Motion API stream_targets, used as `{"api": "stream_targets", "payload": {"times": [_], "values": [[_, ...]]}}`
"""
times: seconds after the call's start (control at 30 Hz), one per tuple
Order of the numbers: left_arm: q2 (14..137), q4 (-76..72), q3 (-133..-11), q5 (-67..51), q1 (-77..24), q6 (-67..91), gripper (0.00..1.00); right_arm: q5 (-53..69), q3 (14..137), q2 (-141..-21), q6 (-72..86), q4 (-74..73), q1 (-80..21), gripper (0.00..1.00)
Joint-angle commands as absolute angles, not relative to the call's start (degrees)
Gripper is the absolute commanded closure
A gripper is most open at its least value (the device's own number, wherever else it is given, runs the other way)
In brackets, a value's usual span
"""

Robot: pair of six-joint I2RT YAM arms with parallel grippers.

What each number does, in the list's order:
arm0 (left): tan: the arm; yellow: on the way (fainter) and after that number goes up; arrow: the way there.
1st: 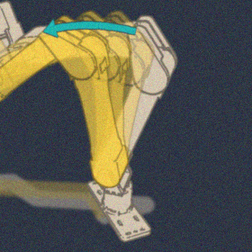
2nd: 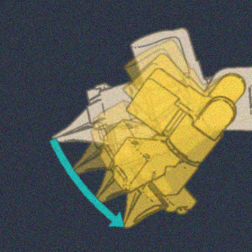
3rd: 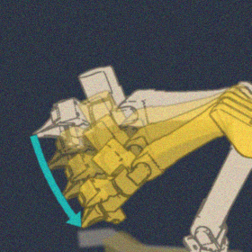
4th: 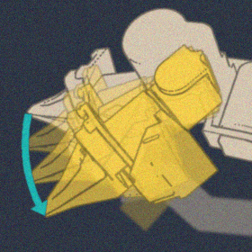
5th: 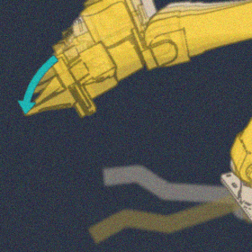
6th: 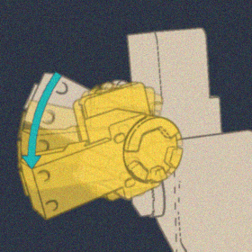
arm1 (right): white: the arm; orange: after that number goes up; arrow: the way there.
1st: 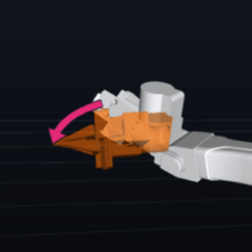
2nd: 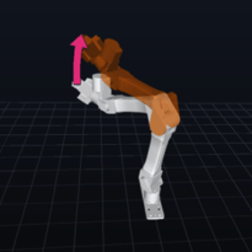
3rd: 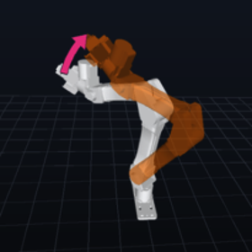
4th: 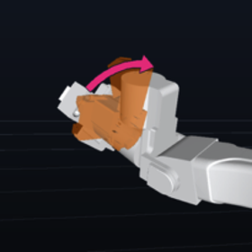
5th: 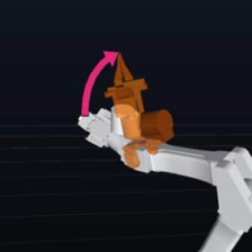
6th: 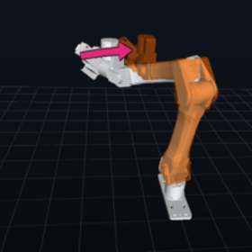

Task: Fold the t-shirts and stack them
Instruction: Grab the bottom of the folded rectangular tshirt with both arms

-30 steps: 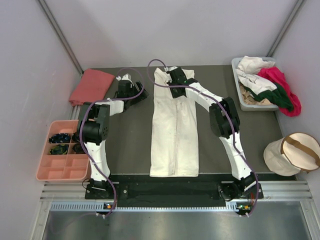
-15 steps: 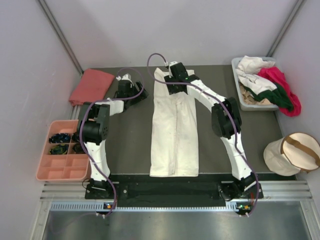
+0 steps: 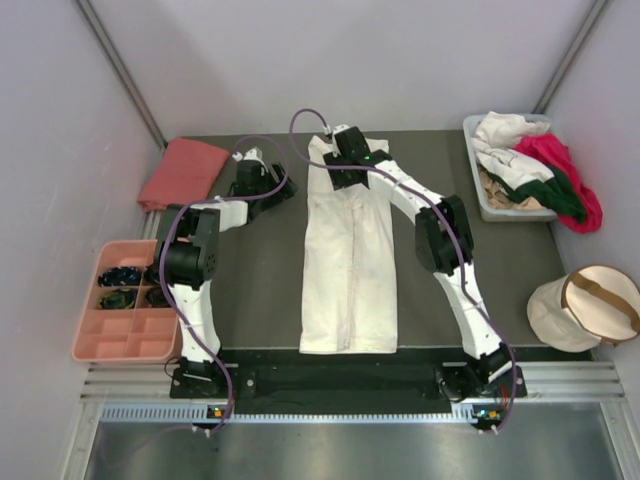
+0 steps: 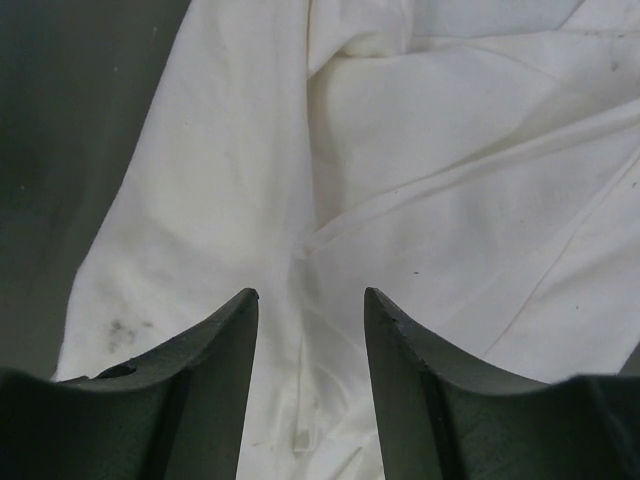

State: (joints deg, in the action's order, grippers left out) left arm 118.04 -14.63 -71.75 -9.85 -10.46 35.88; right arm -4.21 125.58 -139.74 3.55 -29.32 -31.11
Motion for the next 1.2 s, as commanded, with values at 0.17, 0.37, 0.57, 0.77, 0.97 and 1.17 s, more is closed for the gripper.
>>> {"api": "stream_targets", "payload": {"times": [0.17, 0.37, 0.57, 0.77, 0.97, 1.17], "values": [[119.18, -15.56, -72.07, -10.46, -10.55, 35.51, 0.19, -3.78, 128.85, -142.29, 3.52, -28.65, -31.73, 0.53], [119.44, -15.64, -72.16, -10.63, -10.55, 35.51, 0.19, -3.78, 128.85, -142.12, 3.69, -28.48, -31.55, 0.70], [119.53, -15.73, -72.16, -10.90, -10.55, 35.77, 0.19, -4.04, 127.62, -140.89, 3.87, -27.86, -31.29, 0.79], [119.36, -15.73, -71.98, -10.81, -10.55, 35.77, 0.19, -4.13, 127.27, -140.19, 3.96, -27.77, -31.03, 0.97], [119.44, -15.73, -72.16, -11.16, -10.55, 35.86, 0.19, -4.66, 125.60, -138.61, 3.95, -27.25, -30.68, 1.00], [119.62, -15.82, -72.07, -11.43, -10.55, 36.21, 0.19, -4.66, 124.37, -136.58, 4.04, -26.54, -30.41, 1.00]]}}
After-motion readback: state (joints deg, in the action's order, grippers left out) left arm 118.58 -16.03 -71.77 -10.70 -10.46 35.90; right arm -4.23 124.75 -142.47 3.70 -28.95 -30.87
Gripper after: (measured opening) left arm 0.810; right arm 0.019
